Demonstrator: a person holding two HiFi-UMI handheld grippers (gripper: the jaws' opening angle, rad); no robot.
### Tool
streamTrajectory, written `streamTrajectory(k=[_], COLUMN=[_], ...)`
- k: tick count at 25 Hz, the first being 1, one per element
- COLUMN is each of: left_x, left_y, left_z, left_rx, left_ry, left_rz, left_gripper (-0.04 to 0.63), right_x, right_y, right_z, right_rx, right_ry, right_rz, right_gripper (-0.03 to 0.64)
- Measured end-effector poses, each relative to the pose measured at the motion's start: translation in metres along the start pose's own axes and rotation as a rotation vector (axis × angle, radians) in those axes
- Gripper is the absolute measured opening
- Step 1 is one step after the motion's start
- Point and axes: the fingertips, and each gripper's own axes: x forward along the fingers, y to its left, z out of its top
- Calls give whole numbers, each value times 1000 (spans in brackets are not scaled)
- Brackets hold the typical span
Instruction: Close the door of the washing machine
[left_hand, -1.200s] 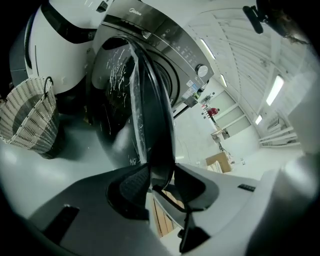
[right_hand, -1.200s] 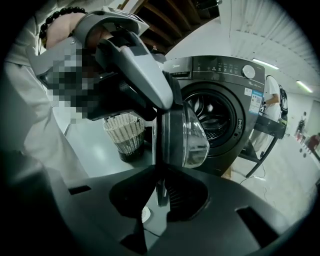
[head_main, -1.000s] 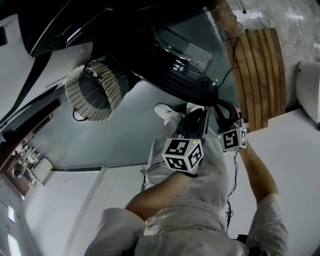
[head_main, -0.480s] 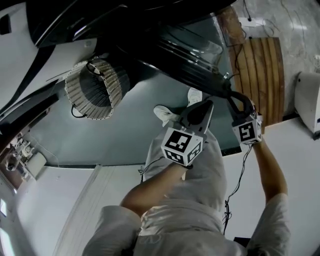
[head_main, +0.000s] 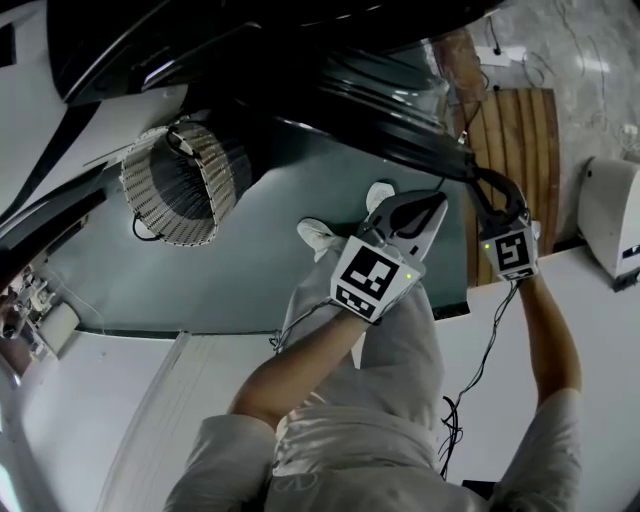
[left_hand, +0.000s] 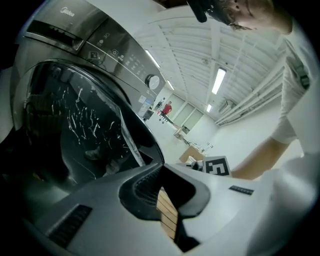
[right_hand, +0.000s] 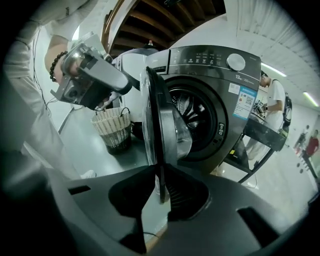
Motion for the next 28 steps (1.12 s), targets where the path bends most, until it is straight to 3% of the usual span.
streamTrajectory(k=[10, 28], left_x=[40, 86], left_y=[16, 53], left_z=[34, 96], left_rx=[91, 223], left_ry=[2, -59], left_rz=[-66, -47], left_gripper=[3, 2], right_x=[16, 50], right_y=[-51, -141], right_z=[7, 33], right_rx=[-53, -93], right_ry=[19, 41], right_rz=[8, -63], right_gripper=[81, 95])
